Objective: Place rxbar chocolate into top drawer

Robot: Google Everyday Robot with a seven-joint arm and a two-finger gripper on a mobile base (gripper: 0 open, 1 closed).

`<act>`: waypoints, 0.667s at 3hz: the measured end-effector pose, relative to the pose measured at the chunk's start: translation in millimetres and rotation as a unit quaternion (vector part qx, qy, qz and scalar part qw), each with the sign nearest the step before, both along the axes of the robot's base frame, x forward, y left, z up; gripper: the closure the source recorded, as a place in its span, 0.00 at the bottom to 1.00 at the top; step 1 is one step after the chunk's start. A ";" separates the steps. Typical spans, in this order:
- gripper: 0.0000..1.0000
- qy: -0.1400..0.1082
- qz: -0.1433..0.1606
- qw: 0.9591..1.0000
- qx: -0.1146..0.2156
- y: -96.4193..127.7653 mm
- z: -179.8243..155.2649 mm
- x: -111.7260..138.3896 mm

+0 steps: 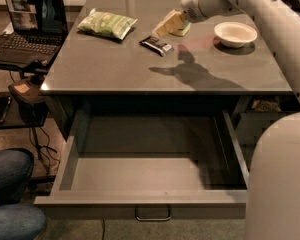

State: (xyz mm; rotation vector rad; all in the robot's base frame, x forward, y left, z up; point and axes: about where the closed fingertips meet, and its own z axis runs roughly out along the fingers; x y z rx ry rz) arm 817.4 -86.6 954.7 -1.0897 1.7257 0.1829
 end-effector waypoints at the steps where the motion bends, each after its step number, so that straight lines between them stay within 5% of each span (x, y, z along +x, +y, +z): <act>1: 0.00 0.010 0.022 1.000 0.004 27.9 -32.4 17.2; 2: 0.00 0.010 0.022 1.000 0.004 27.9 -32.5 17.3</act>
Offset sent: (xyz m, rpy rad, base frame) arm 0.0144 0.0247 -0.0255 0.0070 0.0140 0.0397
